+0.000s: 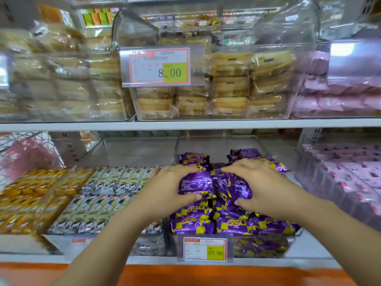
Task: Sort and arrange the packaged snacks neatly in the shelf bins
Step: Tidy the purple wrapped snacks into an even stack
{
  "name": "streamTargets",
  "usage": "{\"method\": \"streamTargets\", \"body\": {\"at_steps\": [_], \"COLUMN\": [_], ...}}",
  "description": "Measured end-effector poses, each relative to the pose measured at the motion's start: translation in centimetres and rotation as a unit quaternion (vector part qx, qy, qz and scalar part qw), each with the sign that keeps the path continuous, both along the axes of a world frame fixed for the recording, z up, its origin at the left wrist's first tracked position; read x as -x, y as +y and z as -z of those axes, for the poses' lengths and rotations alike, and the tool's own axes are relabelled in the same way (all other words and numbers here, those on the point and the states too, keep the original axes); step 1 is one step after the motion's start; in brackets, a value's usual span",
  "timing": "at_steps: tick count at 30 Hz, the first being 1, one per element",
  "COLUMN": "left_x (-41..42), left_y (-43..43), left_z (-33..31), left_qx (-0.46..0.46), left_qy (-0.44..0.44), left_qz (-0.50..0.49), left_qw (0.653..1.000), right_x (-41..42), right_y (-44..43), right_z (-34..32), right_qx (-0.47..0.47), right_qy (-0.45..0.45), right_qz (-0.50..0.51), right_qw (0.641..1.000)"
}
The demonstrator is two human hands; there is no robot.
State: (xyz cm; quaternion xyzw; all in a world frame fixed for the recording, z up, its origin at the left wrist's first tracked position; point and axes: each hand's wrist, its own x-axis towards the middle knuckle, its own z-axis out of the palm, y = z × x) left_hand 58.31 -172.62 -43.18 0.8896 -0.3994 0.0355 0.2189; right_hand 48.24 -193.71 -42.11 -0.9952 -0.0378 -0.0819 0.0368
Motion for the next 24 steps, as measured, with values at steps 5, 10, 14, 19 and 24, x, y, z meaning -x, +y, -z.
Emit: {"method": "streamTargets", "body": {"at_steps": [5,10,14,19,24], "left_x": [-0.7,-1.1,-1.1,-1.0,-0.4], "left_y": [-1.4,-2.7,-2.4,-2.2,-1.5], "left_z": [0.5,0.4,0.1,0.0,-0.1], "left_qx": [-0.002,-0.089,-0.186,-0.125,0.044], "left_qy": [-0.021,-0.09,-0.052,-0.045,-0.005], "left_qz": [-0.067,-0.079,-0.038,-0.039,-0.058], "left_qw": [0.997,0.989,0.98,0.99,0.997], "right_x": [-0.1,0.0,0.1,-0.1,-0.3], "right_y": [-0.2,-0.1,-0.3,-0.5,-0.2], "right_z": [-0.2,0.1,-0.4,-0.6,-0.5], "right_qx": [-0.074,-0.09,-0.062,-0.063,-0.116], "right_qy": [-0.021,0.008,0.012,0.005,-0.01], "right_qz": [-0.029,-0.061,-0.054,-0.055,-0.049], "right_qw": [0.997,0.994,0.997,0.997,0.992]}}
